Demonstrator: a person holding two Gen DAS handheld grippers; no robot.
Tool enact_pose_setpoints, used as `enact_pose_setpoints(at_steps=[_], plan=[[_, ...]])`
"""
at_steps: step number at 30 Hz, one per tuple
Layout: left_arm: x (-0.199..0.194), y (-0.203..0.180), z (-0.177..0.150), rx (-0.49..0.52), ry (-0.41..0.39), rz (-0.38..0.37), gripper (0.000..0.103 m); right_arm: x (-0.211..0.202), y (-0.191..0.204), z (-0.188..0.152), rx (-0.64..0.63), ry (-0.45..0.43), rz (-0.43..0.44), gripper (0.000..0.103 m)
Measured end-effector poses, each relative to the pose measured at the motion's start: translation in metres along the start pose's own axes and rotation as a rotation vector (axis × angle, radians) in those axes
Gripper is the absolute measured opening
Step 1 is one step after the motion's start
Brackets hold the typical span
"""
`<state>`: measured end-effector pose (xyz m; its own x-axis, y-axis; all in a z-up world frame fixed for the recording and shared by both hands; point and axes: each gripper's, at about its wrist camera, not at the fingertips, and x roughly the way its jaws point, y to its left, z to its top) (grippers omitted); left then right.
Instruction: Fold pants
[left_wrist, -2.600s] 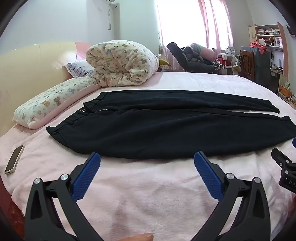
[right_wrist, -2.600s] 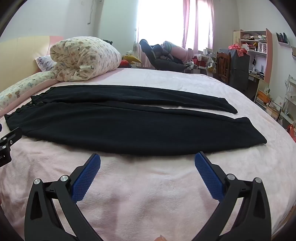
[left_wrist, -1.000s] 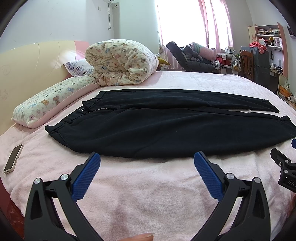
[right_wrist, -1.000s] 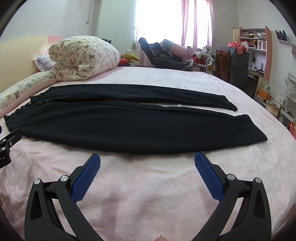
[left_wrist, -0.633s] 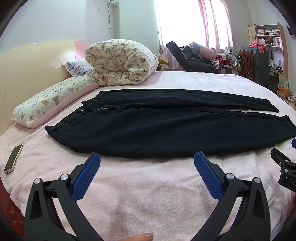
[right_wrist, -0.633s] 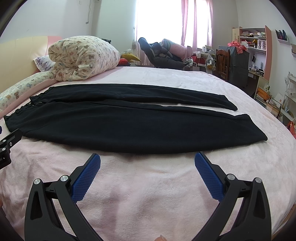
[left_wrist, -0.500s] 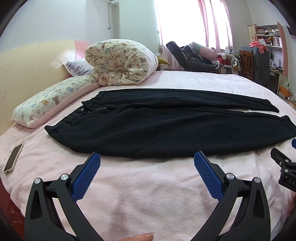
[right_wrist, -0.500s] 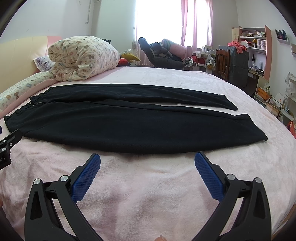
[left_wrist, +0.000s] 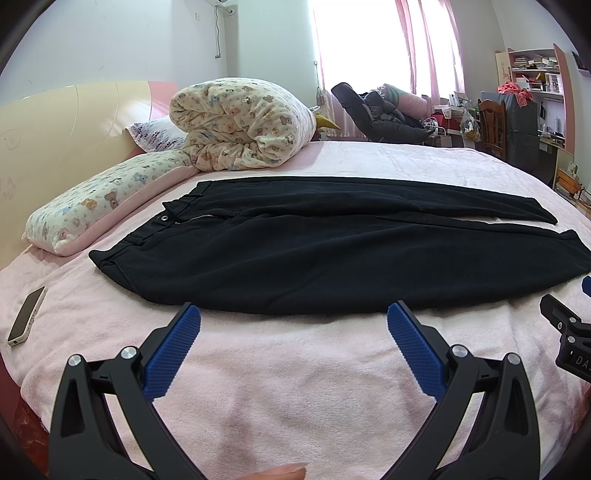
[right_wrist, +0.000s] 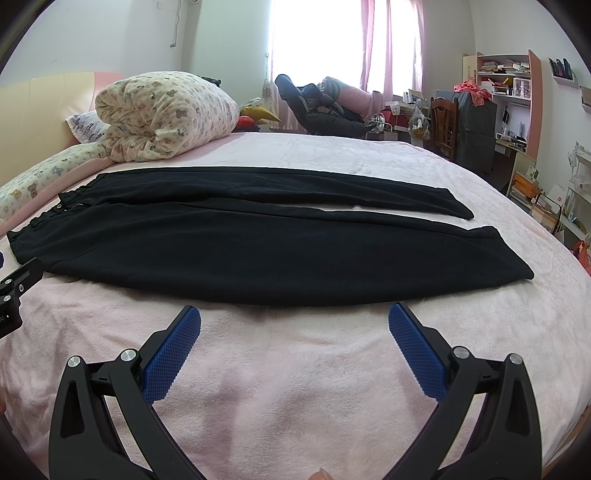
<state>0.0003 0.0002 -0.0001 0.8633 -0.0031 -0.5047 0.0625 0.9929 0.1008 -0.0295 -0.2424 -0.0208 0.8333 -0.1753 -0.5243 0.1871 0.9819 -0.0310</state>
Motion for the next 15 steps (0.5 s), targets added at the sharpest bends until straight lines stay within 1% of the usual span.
enact_pose_setpoints(at_steps=[15], plan=[[0.0000,-0.0001,0.0000,0.000,0.001,0.000,0.101,0.0009,0.0012,0.0004,0.002,0.002,0.000,0.102]])
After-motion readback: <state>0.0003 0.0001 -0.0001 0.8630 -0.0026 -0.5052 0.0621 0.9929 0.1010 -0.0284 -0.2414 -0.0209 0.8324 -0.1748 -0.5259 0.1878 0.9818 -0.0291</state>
